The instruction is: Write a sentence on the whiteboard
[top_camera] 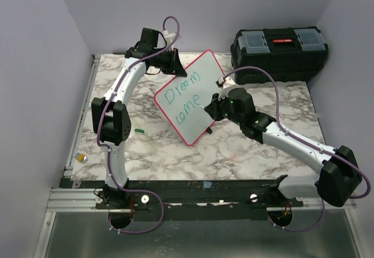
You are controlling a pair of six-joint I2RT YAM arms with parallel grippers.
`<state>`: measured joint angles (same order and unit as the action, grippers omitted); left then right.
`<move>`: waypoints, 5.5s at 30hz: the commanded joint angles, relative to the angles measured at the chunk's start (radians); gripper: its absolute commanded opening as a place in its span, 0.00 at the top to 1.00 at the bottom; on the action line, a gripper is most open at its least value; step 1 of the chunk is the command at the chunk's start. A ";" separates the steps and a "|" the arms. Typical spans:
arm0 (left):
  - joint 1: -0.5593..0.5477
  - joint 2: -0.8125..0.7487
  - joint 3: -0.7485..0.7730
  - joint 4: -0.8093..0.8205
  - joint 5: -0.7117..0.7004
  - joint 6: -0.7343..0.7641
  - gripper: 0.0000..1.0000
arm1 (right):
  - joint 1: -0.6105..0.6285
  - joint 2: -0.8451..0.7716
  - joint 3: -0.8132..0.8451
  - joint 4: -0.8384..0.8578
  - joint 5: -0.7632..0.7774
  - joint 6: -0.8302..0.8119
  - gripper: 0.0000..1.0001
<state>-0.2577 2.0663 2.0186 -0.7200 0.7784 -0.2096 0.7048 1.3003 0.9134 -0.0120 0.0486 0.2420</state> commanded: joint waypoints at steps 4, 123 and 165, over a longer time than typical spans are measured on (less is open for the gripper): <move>-0.022 -0.020 -0.019 -0.019 -0.039 0.041 1.00 | -0.001 -0.017 -0.056 0.022 -0.239 -0.028 0.99; -0.023 -0.014 -0.016 -0.027 -0.051 0.039 1.00 | 0.068 0.094 -0.138 0.050 -0.186 -0.009 0.99; -0.022 -0.012 -0.015 -0.024 -0.058 0.042 1.00 | 0.067 0.080 0.010 0.038 0.036 0.002 0.99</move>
<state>-0.2573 2.0663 2.0174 -0.7170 0.7731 -0.2104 0.7712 1.3506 0.8898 0.0135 0.0452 0.2348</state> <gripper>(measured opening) 0.078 0.124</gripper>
